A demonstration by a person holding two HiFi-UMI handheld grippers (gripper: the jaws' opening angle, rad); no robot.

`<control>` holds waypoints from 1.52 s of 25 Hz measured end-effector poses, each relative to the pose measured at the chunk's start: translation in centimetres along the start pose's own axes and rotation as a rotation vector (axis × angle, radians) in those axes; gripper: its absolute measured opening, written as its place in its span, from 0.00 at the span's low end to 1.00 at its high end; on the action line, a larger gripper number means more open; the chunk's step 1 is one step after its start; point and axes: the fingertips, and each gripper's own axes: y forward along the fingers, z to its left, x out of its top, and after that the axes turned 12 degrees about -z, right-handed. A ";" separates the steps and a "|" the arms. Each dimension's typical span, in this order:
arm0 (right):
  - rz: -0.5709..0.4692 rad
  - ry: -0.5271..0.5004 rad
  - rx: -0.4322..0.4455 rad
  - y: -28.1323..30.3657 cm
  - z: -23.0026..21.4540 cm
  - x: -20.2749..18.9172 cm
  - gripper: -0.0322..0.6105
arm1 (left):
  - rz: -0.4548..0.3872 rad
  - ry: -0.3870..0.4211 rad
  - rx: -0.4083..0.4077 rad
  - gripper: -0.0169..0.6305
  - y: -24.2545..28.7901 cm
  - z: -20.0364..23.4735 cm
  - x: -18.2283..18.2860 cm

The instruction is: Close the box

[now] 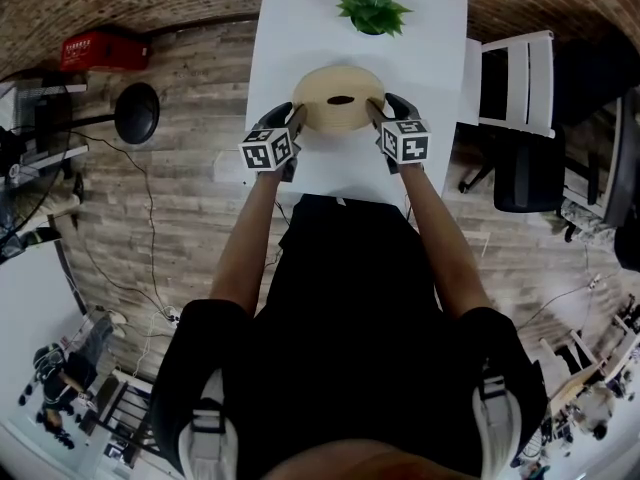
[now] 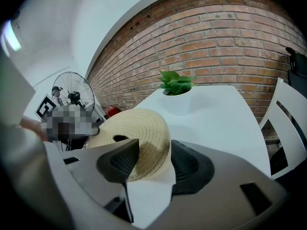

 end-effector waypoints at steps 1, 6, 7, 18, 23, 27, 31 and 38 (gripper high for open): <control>0.002 -0.001 0.000 0.1 0.0 0.0 0.36 | 0.003 0.007 0.001 0.27 0.0 0.0 0.0; 0.011 0.024 0.007 0.1 -0.1 -0.3 0.36 | 0.027 0.043 0.006 0.29 0.0 0.1 0.0; 0.011 0.024 0.007 0.1 -0.1 -0.3 0.37 | 0.028 0.045 0.007 0.30 0.0 0.1 0.1; -0.049 0.045 0.052 -1.3 -0.3 1.2 0.36 | -0.011 0.077 -0.017 0.29 -1.0 -0.3 1.4; -0.091 -0.062 0.065 -3.3 1.3 2.6 0.29 | -0.033 0.145 -0.047 0.28 -2.4 -1.4 2.5; -0.096 -0.113 0.073 -4.6 2.4 2.7 0.22 | -0.062 0.193 -0.071 0.25 -3.5 -2.6 3.4; -0.126 -0.140 0.081 -6.0 3.8 3.2 0.05 | -0.083 0.220 -0.100 0.18 -4.8 -3.5 3.7; -0.140 -0.198 0.077 -7.8 5.9 2.7 0.04 | -0.101 0.225 -0.131 0.09 -7.0 -4.0 3.3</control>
